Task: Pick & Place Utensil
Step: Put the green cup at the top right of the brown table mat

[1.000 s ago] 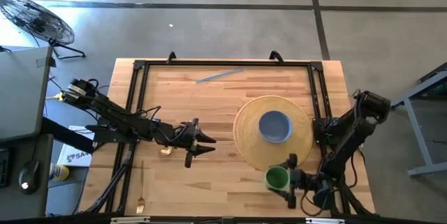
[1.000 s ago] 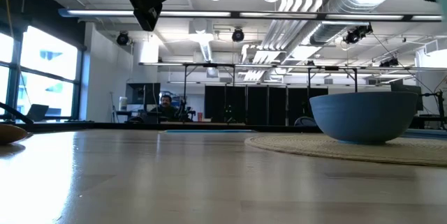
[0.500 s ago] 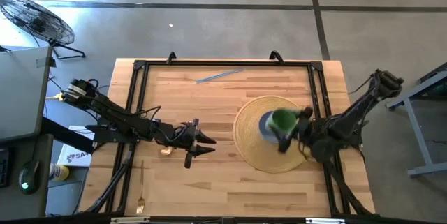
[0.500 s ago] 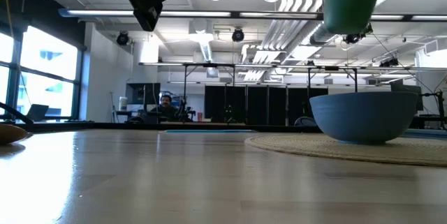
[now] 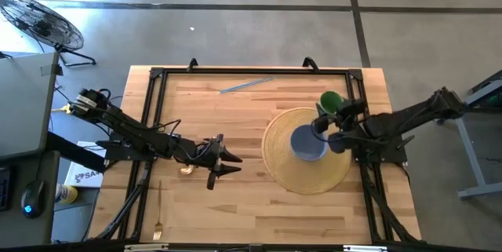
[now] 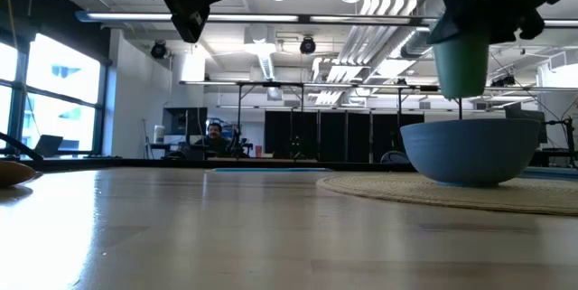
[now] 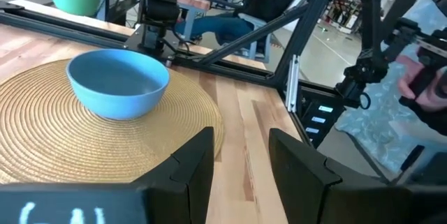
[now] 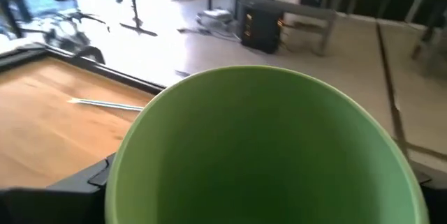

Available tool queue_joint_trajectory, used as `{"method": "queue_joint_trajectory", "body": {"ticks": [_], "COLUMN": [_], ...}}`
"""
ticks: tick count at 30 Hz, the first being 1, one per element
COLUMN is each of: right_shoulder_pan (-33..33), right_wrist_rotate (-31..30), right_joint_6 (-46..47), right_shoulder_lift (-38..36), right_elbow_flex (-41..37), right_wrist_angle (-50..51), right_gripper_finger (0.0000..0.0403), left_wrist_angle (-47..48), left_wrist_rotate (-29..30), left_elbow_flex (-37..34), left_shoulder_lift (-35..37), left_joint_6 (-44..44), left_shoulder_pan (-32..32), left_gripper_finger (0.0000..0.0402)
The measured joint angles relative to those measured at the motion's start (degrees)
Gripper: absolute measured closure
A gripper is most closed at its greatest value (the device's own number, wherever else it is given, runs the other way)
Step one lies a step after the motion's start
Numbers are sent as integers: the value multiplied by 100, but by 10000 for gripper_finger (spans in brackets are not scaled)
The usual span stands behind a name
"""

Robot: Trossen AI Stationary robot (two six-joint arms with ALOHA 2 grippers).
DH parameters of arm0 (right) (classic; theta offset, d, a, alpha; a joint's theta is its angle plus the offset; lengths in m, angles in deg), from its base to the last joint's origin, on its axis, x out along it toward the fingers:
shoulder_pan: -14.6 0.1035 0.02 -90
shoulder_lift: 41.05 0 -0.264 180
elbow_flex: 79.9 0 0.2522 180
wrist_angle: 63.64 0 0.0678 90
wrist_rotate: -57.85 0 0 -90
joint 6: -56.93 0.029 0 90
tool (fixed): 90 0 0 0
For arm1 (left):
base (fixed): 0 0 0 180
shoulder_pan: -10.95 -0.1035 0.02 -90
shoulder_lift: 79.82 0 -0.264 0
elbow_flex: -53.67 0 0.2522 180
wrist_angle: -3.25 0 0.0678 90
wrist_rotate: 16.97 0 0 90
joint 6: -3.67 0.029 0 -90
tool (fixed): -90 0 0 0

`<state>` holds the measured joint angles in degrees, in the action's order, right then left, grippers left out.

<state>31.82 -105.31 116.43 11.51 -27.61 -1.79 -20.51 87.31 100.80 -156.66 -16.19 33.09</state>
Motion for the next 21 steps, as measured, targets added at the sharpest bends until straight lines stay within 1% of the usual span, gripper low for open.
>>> {"method": "queue_joint_trajectory", "body": {"ticks": [5,8,13,17,21], "right_shoulder_pan": [-425,-534,-593,-780,-906], "right_wrist_rotate": [87,58,104,93,279], "right_joint_6": [206,207,204,166,309], "right_shoulder_lift": [-4,-22,-22,-48,-57], "right_elbow_flex": [-22,-370,-1204,-1452,-1647], "right_wrist_angle": [227,-113,-1115,-1235,-1302], "right_gripper_finger": [47,47,47,47,47], "left_wrist_angle": [-2,0,0,9,20], "left_wrist_rotate": [0,0,2,2,4], "left_elbow_flex": [0,0,0,0,0], "left_shoulder_lift": [0,0,0,0,0], "left_joint_6": [0,0,0,0,0], "left_shoulder_pan": [1,2,0,2,2], "left_gripper_finger": [266,266,266,266,266]}}
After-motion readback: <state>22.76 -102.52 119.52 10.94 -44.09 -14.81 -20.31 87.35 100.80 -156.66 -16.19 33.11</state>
